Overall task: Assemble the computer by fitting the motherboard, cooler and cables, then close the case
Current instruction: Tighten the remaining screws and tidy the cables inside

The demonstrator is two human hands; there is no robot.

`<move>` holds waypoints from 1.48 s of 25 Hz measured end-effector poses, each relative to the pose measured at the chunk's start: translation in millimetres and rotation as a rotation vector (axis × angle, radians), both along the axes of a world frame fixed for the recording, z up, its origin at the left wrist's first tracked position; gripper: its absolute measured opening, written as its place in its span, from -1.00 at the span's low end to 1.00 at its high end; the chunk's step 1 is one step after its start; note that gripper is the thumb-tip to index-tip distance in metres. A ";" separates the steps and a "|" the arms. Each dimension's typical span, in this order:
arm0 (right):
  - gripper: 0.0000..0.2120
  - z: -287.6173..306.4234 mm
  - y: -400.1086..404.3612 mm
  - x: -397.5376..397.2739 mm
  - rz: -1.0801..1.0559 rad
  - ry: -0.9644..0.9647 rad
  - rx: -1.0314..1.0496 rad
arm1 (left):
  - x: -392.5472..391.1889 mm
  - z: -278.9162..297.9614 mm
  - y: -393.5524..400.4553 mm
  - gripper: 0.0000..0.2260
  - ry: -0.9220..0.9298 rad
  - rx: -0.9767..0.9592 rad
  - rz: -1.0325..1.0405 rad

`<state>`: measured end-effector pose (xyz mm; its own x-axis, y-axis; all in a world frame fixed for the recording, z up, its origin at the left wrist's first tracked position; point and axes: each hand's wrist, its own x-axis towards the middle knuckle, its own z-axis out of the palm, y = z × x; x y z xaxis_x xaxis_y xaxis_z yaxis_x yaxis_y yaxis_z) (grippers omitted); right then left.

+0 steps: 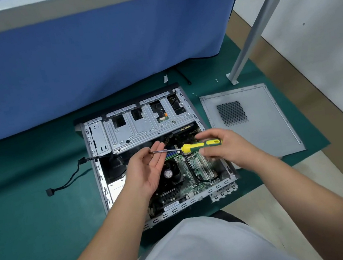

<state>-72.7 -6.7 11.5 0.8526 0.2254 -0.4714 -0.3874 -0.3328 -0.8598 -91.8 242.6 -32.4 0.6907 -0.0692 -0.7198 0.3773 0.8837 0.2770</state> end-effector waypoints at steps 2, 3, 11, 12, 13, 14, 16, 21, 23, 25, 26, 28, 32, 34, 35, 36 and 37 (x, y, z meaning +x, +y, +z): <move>-0.69 -5.5 7.0 -5.4 -0.292 0.010 0.258 | -0.3 -1.9 3.7 -0.88 -0.014 -0.043 0.031; -0.70 -9.3 9.7 -7.0 -0.389 -0.001 0.329 | -0.3 -2.2 5.2 -0.87 -0.024 -0.062 0.042; -0.71 -12.9 27.0 -10.1 -0.438 -0.044 0.334 | -0.8 -5.9 11.5 -0.77 -0.025 -0.125 0.128; -0.72 -12.1 27.5 -9.3 -0.441 -0.043 0.333 | -0.4 -6.1 11.8 -0.77 -0.021 -0.127 0.129; -0.72 -11.6 27.9 -8.8 -0.440 -0.043 0.330 | 0.0 -6.4 12.1 -0.78 -0.017 -0.129 0.131; -0.72 -10.7 28.1 -8.4 -0.435 -0.043 0.327 | 0.3 -6.4 12.2 -0.79 -0.013 -0.132 0.133; -0.73 -9.5 28.8 -8.4 -0.426 -0.044 0.316 | 0.7 -6.3 12.4 -0.80 -0.011 -0.138 0.135; -0.74 -9.4 29.1 -9.0 -0.395 -0.076 0.285 | 0.8 -5.3 11.8 -0.82 -0.005 -0.122 0.122; -0.74 -9.2 28.3 -9.5 -0.386 -0.092 0.282 | 0.8 -5.2 10.8 -0.80 0.004 -0.103 0.114; -0.73 -8.3 27.6 -11.0 -0.356 -0.119 0.263 | 0.1 -4.8 10.7 -0.79 0.006 -0.091 0.104; -0.72 -7.5 27.0 -11.8 -0.331 -0.139 0.246 | -0.1 -4.5 10.9 -0.80 0.005 -0.087 0.097; -0.70 -4.3 26.3 -13.0 -0.274 -0.182 0.202 | -0.1 -4.1 11.3 -0.80 0.008 -0.076 0.079; -0.70 3.6 23.3 -14.6 -0.192 -0.234 0.139 | -0.7 -2.8 9.0 -0.81 0.009 -0.042 0.046; -0.71 5.0 22.1 -15.8 -0.148 -0.252 0.103 | -1.0 -3.3 8.1 -0.80 0.015 -0.035 0.040; -0.71 4.9 22.3 -16.2 -0.141 -0.255 0.097 | -0.7 -3.2 7.8 -0.80 0.019 -0.037 0.041; -0.71 3.9 22.8 -16.8 -0.151 -0.250 0.107 | -0.5 -3.2 7.4 -0.80 0.021 -0.040 0.042; -0.70 2.1 23.9 -17.4 -0.182 -0.238 0.127 | -0.1 -2.8 7.1 -0.80 0.022 -0.042 0.041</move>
<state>-90.1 17.3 13.6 0.9672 0.1037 -0.2319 -0.2138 -0.1612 -0.9635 -91.9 249.7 -35.2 0.6779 -0.0718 -0.7317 0.3457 0.9094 0.2311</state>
